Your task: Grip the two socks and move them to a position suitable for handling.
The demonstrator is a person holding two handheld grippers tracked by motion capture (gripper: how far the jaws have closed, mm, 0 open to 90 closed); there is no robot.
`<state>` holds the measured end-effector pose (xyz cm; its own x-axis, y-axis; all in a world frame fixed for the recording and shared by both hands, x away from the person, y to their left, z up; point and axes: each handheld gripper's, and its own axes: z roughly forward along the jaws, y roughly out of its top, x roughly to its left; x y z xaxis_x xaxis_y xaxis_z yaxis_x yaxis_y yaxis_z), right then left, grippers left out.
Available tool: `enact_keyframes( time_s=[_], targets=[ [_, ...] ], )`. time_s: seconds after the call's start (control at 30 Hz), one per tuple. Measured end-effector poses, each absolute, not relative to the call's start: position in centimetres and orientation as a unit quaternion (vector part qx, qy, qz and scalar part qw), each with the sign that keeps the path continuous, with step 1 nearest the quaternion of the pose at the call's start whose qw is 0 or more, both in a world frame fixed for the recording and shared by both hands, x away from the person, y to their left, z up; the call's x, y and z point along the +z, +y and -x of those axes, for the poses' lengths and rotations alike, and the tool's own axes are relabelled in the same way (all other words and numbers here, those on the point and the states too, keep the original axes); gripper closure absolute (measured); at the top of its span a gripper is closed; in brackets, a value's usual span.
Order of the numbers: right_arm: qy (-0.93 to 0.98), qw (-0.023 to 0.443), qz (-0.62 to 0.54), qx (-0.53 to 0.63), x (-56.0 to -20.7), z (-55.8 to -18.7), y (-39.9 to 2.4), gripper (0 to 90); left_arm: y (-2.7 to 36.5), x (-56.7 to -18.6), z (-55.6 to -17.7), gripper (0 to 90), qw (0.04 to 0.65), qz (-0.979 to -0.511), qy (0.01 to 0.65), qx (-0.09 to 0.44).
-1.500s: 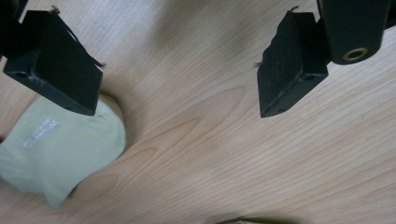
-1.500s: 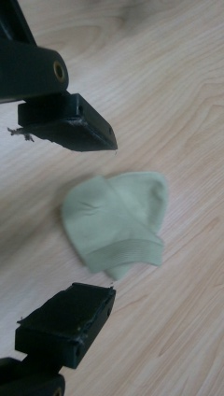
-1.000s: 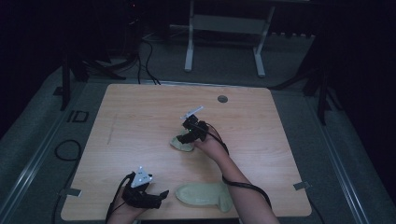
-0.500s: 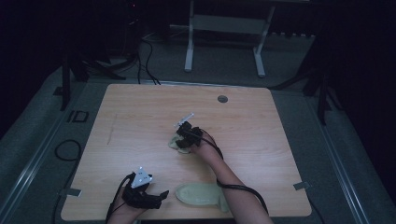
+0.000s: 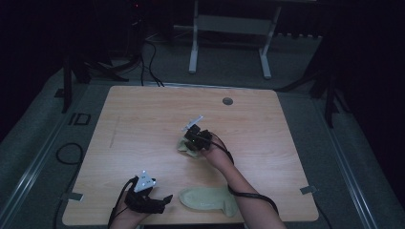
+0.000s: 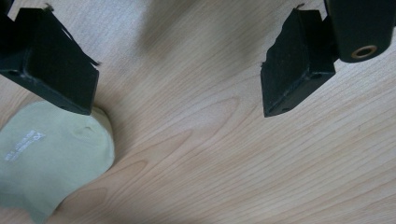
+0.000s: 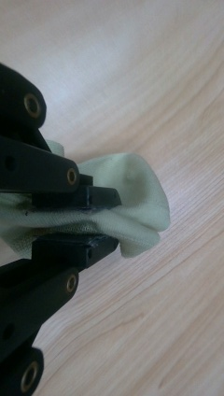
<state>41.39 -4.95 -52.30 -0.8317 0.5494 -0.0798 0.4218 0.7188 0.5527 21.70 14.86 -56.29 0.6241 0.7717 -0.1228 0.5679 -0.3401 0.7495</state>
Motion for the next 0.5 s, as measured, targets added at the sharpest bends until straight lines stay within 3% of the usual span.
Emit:
enact_keyframes(
  time_s=[0.5],
  targets=[
    [0.903,0.142,-0.269,0.305,-48.6,-36.3,-11.1,78.9,14.5,-56.2,-21.6,12.3,0.396,-0.808,0.415,0.13]
  ],
)
